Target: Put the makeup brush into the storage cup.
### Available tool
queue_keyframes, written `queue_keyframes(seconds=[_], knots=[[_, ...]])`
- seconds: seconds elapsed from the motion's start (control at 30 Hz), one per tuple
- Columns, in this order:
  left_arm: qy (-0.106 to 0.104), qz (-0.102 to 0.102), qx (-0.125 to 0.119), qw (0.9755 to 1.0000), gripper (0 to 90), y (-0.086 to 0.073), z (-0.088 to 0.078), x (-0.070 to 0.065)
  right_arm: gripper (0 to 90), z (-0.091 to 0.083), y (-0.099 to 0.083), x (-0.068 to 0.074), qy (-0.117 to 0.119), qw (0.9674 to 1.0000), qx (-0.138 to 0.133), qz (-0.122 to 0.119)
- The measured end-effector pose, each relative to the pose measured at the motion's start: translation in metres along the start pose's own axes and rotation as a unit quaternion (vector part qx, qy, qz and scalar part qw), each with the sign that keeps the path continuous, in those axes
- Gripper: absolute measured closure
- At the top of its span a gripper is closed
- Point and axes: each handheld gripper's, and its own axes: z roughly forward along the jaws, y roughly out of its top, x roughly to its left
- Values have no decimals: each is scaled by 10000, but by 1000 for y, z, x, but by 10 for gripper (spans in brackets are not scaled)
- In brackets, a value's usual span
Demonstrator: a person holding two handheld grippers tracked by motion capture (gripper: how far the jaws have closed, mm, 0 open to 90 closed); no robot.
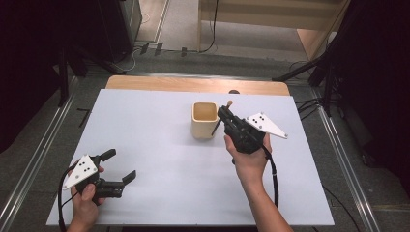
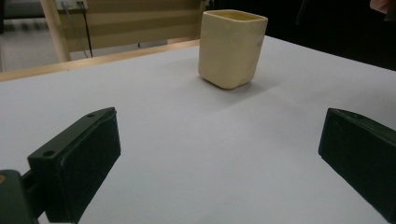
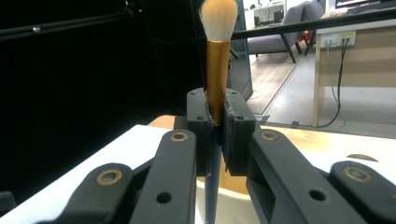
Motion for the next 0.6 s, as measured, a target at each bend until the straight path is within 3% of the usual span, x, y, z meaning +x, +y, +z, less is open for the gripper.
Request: queue_keyframes(seconds=[0.6], knots=[[1,-19,-24,10000,0,0,-1,0,846,11,14,-4,-100,9997,-201,-75]])
